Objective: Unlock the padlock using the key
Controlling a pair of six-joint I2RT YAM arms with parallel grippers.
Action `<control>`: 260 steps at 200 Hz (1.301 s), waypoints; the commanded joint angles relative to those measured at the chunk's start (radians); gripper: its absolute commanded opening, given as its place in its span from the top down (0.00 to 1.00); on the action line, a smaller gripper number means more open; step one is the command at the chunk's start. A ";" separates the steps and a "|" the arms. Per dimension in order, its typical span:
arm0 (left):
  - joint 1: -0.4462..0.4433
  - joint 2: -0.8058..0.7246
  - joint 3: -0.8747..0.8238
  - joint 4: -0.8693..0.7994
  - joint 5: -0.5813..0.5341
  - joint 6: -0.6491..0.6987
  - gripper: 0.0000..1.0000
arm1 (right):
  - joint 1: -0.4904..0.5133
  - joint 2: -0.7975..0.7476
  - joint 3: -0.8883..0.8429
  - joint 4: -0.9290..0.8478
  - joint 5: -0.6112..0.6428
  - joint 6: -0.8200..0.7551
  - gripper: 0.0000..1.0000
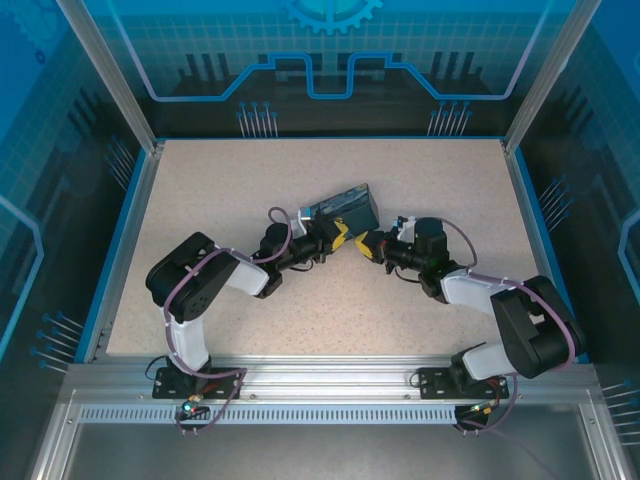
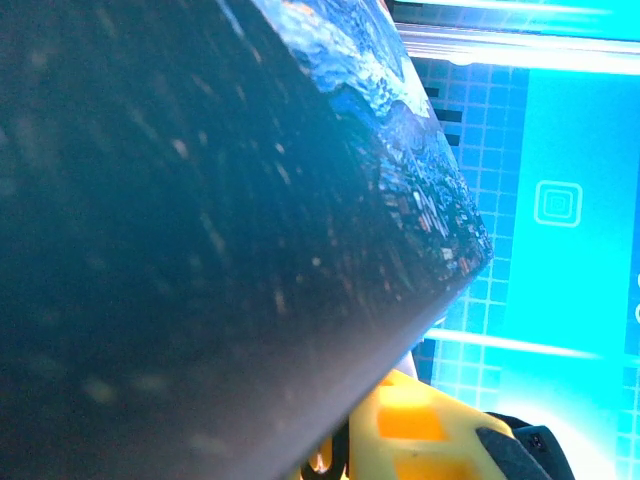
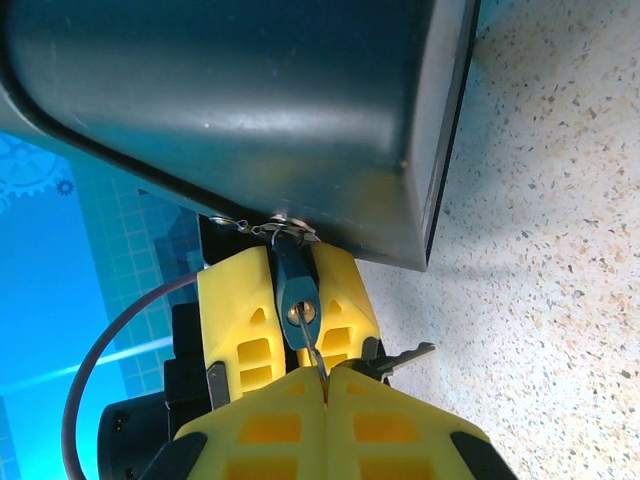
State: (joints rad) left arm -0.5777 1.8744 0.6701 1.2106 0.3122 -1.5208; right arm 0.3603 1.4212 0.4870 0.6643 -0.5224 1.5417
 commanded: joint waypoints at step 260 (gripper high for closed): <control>-0.063 0.059 0.042 0.096 0.020 -0.019 1.00 | 0.019 0.247 0.216 0.062 -0.039 -0.099 1.00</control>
State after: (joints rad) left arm -0.5766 1.9160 0.6727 1.2289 0.2211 -1.5211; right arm 0.3611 1.6295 0.6357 0.6884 -0.5575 1.4509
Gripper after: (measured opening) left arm 0.121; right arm 0.049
